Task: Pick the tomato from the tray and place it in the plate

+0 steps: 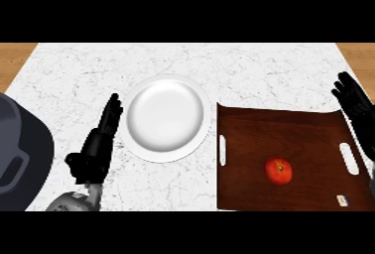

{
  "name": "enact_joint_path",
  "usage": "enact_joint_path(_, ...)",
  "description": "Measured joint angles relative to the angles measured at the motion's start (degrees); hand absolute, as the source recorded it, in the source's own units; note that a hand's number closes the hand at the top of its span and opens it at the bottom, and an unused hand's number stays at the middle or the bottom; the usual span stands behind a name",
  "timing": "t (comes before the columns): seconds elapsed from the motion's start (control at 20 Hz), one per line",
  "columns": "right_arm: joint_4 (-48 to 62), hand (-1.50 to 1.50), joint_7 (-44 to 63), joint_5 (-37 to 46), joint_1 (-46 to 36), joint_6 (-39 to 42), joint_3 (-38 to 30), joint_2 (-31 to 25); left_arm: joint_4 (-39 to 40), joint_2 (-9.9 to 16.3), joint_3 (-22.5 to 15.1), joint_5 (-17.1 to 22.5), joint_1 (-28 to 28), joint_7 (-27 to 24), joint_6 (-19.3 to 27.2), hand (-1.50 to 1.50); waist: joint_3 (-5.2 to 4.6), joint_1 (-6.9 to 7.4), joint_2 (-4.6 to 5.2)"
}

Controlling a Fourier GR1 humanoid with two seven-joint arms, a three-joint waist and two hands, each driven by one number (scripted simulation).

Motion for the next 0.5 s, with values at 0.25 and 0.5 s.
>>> enact_joint_path(0.25, -4.31, -1.5, 5.75, 2.57, -4.12, -11.96, 2.07, 9.38, 1.63, 3.66, 3.03, -0.55, -2.69, 1.1, -2.37, 0.0, 0.38, 0.37, 1.19)
enact_joint_path(0.5, -2.54, -1.5, 8.76, 19.43, -4.88, -15.53, 10.69, 3.85, 3.23, 6.12, 3.53, -0.71, -3.91, 2.37, -4.59, 0.0, -0.35, 1.45, 1.92)
